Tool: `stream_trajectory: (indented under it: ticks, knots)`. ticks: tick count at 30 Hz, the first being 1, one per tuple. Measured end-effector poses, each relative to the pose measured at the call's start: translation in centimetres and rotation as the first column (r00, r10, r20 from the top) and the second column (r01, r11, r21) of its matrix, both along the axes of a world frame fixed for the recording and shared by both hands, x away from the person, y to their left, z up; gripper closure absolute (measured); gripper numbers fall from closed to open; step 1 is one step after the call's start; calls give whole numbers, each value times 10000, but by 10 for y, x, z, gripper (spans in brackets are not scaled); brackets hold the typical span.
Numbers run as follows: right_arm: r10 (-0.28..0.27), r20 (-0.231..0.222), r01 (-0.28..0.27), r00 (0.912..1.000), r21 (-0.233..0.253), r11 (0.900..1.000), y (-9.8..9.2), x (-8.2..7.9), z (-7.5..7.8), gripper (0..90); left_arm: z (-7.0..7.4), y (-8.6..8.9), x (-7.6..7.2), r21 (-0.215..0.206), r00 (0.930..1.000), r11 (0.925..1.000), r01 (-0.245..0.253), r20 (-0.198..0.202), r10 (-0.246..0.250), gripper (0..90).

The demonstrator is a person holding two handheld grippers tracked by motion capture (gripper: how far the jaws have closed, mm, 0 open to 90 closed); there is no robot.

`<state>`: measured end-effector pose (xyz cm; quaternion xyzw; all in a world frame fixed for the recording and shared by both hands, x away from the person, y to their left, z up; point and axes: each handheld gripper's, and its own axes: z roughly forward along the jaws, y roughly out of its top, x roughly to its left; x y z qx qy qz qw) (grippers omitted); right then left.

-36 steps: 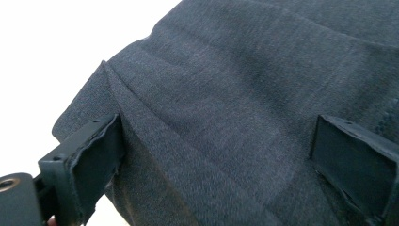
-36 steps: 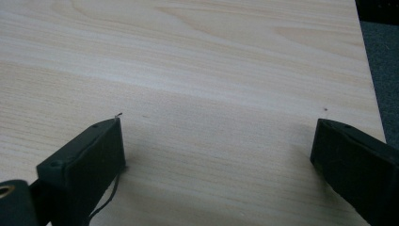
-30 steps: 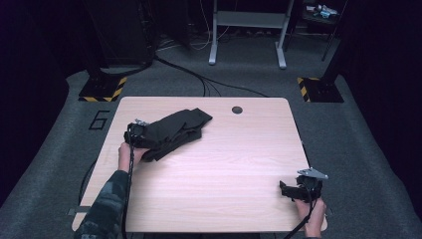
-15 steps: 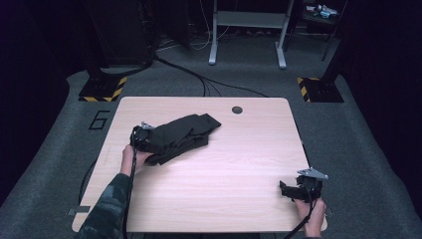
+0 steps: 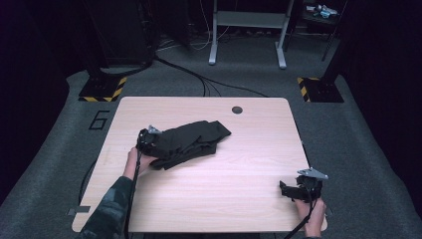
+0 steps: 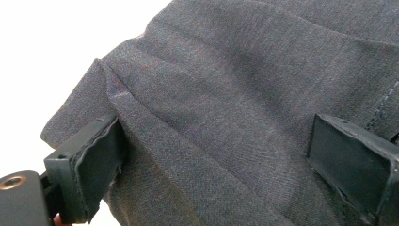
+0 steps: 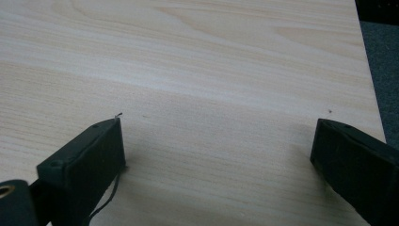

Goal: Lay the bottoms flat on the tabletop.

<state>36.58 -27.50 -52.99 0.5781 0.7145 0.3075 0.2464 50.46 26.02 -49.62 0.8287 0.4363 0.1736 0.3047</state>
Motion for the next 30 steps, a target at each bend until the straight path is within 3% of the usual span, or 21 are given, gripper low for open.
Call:
stream_trajectory:
  ticks: [11,20,25,30]
  knots:
    - [15,9,-15,10000,-13,10000,0,0,0,29,-1,-21,-11,-132,9968,9967,801,46,-801,55]
    - [19,12,-19,10000,-11,10000,0,0,0,29,-1,-50,-24,-260,9816,9813,1907,-65,-1909,56]
    - [0,0,0,10000,16,10000,0,0,0,32,-1,-63,-33,-356,9730,9724,2304,-70,-2308,55]
    - [4,2,-4,10000,11,10000,0,0,0,32,-2,-69,-39,-427,9714,9705,2374,29,-2375,55]
